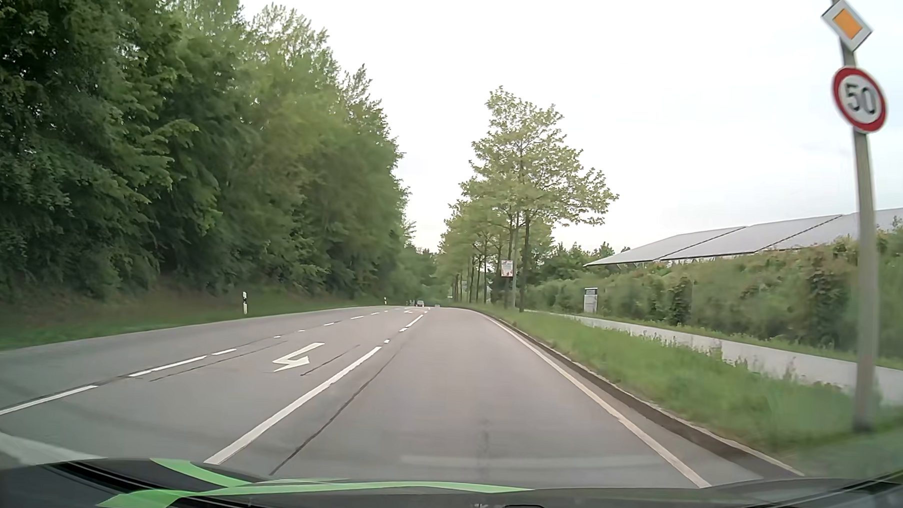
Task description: Follow the waypoints while adhering to traffic rules and regulations
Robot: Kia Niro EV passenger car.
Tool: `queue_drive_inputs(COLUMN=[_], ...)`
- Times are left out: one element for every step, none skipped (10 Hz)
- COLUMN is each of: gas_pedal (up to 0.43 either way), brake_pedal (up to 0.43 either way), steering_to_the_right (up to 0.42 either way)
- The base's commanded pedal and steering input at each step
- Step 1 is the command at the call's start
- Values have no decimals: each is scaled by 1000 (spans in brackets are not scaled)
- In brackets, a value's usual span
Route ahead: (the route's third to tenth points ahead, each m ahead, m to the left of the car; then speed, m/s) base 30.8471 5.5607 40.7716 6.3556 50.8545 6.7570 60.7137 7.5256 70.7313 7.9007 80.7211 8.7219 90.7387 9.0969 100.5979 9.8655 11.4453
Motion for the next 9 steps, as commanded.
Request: queue_drive_inputs(gas_pedal=[59,47,47,47,47,47,47,47,47], brake_pedal=[0,0,0,0,0,0,0,0,0], steering_to_the_right=[-9,-10,-11,-11,-12,-13,-13,-13,-12])
